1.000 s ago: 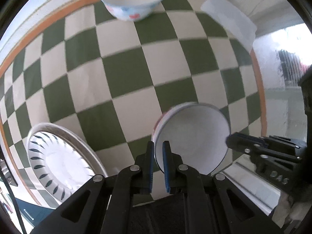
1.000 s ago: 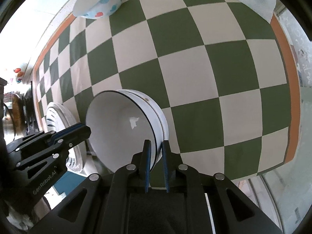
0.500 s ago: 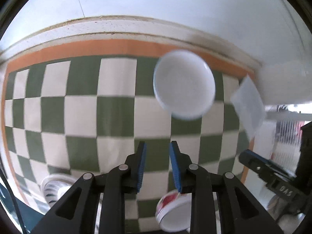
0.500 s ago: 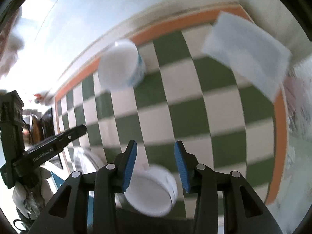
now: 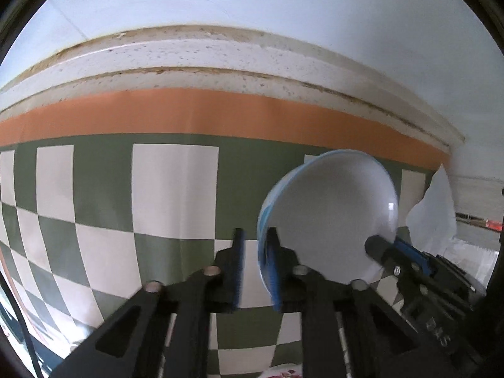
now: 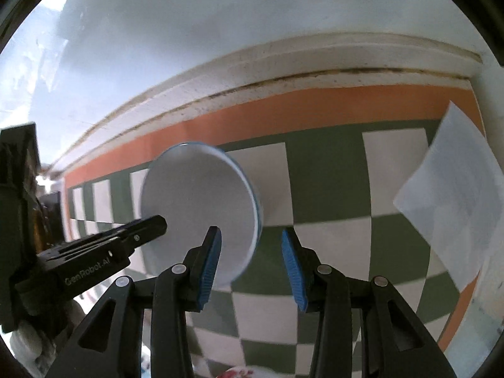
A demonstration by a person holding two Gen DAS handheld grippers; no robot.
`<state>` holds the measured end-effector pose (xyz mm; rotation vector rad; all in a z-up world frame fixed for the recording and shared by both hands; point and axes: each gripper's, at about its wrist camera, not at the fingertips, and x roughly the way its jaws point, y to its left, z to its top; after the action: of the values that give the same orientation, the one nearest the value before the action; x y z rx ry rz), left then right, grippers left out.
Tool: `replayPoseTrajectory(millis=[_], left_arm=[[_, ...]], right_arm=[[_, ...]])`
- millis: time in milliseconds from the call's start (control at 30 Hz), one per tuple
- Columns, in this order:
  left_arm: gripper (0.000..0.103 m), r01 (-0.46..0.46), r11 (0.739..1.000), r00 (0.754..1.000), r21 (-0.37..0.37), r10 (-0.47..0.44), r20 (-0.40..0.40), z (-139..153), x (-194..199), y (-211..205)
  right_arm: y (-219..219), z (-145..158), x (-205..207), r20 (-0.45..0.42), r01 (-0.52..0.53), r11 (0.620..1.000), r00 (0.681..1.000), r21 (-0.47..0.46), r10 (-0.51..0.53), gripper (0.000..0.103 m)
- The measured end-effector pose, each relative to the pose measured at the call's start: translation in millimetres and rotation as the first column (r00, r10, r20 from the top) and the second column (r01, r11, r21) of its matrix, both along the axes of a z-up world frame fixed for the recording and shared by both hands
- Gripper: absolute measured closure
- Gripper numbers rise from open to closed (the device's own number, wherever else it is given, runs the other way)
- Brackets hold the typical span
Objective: Organize plates and bowls
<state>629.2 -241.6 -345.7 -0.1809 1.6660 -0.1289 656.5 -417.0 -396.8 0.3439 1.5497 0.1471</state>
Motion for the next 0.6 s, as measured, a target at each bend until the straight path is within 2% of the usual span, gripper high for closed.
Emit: replayPoseTrajectory(millis=[67, 333, 600], left_arm=[[0.095, 0.012, 1.000, 1.000, 0.011, -0.012, 0.010, -0.3, -2.8, -3.3], [0.096, 0.046, 0.998, 0.999, 0.036, -0.047, 0.023, -0.5, -11.5, -15.0], [0.096, 0.058, 0.997, 0.996, 0.051, -0.061, 0.058, 12.9, -26.1, -25.4]], right_arm=[[3.2, -8.1, 3.9, -0.012, -0.015, 1.000, 1.000, -0.022, 0.014, 0.094], [4.3, -13.0, 0.2, -0.003, -0.023, 1.000, 1.000, -0.020, 0.023, 0.094], [6.3, -2.1, -10.5, 0.018, -0.041, 0.999, 0.999, -0.033, 0.041, 0.095]])
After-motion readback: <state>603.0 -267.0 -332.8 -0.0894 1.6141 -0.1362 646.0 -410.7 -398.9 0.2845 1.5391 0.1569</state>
